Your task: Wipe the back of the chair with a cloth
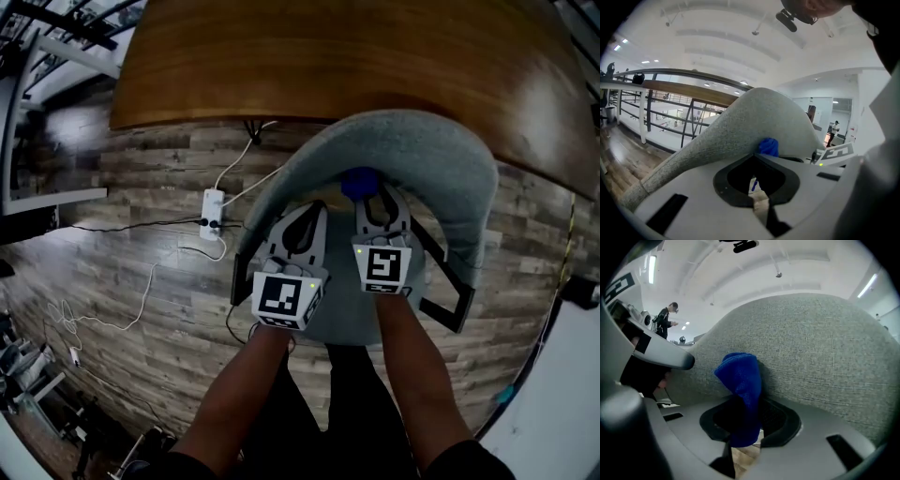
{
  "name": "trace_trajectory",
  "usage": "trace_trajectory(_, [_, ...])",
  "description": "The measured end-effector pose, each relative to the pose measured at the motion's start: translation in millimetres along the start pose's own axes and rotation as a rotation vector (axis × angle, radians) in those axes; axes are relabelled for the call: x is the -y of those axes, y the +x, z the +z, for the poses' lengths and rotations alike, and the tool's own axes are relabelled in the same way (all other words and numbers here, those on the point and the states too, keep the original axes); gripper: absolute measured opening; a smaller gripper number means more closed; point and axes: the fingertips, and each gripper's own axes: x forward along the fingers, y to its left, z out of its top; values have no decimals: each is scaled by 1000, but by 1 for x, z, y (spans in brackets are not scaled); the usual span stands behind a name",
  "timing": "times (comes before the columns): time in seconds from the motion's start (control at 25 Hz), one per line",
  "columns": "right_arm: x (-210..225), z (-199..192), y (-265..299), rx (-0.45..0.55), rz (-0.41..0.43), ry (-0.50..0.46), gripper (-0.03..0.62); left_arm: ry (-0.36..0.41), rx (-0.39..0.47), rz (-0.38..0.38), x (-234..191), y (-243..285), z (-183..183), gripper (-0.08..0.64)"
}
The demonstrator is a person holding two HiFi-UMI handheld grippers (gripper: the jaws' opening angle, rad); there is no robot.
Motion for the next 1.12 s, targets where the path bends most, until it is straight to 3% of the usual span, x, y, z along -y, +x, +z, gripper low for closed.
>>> trace_trajectory(0.36, [42, -18, -18, -39, -141, 44, 101, 35, -20, -67, 23, 18, -1, 8])
trace_trajectory(0.76, [91, -44, -65, -75, -376, 146, 101, 86, -69, -232, 74, 28, -13, 8])
trace_trajectory(1.12, [122, -65, -112, -84, -557, 249, 101, 91, -97, -326, 109, 33, -19, 8])
